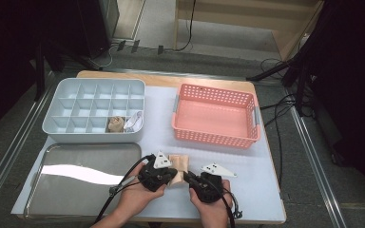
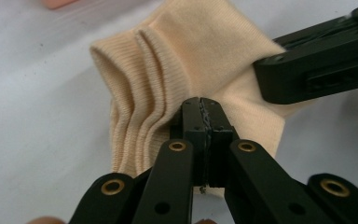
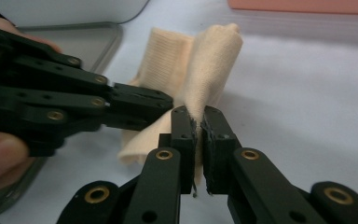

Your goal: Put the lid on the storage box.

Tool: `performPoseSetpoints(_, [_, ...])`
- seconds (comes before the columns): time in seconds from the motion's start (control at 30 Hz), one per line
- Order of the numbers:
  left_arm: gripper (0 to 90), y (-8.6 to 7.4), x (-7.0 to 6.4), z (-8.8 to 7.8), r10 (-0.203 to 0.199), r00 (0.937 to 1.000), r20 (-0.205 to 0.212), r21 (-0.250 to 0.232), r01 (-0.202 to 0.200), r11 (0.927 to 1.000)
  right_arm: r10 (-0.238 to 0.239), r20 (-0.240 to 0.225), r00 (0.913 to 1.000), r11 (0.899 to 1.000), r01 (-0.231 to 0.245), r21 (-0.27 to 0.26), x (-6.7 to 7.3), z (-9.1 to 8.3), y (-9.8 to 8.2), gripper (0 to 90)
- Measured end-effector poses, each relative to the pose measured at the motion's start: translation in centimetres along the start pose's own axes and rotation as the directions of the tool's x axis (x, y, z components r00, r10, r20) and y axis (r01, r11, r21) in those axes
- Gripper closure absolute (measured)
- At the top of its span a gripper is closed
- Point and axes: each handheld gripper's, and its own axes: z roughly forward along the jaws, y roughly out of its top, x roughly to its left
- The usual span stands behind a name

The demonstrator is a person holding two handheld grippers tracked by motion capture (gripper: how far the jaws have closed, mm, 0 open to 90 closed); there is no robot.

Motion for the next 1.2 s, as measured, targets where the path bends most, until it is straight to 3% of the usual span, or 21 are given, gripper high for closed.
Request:
performPoseSetpoints(0.17, [86.8,0.0,0.2,-0.2,-0.022,0.9997,0.012,-0.021,0.023,0.9995,-0.016,-0.002,0.9999,1.000,0.016,-0.003,0.4,0.0,0.4,85.4])
performPoseSetpoints(0.27, [80.4,0.0,0.3,-1.3,-0.033,0.9990,0.032,-0.061,0.035,0.9976,-0.023,0.008,0.9997,1.000,0.023,-0.010,0.5,0.0,0.5,85.3])
performPoseSetpoints(0.4, [80.6,-0.2,1.0,-2.6,-0.047,0.9979,0.046,-0.096,0.051,0.9940,-0.035,0.026,0.9991,0.999,0.035,-0.003,0.4,-0.1,0.8,85.1])
performPoseSetpoints(0.57, [81.8,0.2,0.7,-1.0,-0.030,0.9990,0.035,-0.049,0.032,0.9983,-0.036,0.022,0.9991,0.999,0.036,0.007,0.5,0.0,1.0,85.0])
performPoseSetpoints(0.67, [83.4,0.2,0.3,0.2,-0.031,0.9993,0.020,-0.015,0.032,0.9994,-0.027,0.005,0.9996,1.000,0.027,0.008,0.6,0.0,1.1,85.1])
performPoseSetpoints(0.73, [84.0,0.3,0.4,0.3,-0.049,0.9985,0.025,-0.017,0.050,0.9986,-0.039,0.008,0.9992,0.999,0.039,0.010,0.8,0.1,1.1,85.2])
performPoseSetpoints(0.87, [79.0,0.2,1.4,-1.4,-0.088,0.9890,0.119,-0.064,0.096,0.9933,-0.045,0.027,0.9986,0.999,0.044,0.007,0.8,0.2,1.2,85.0])
performPoseSetpoints(1.0, [78.6,-0.4,3.1,-3.3,-0.117,0.9893,0.086,-0.097,0.126,0.9873,-0.049,0.033,0.9982,0.999,0.049,0.013,0.6,0.1,1.4,84.9])
performPoseSetpoints(1.2, [78.7,-1.1,4.1,-3.0,-0.156,0.9829,0.097,-0.078,0.164,0.9834,-0.098,0.101,0.9901,0.995,0.094,0.044,1.5,0.8,1.7,84.4])
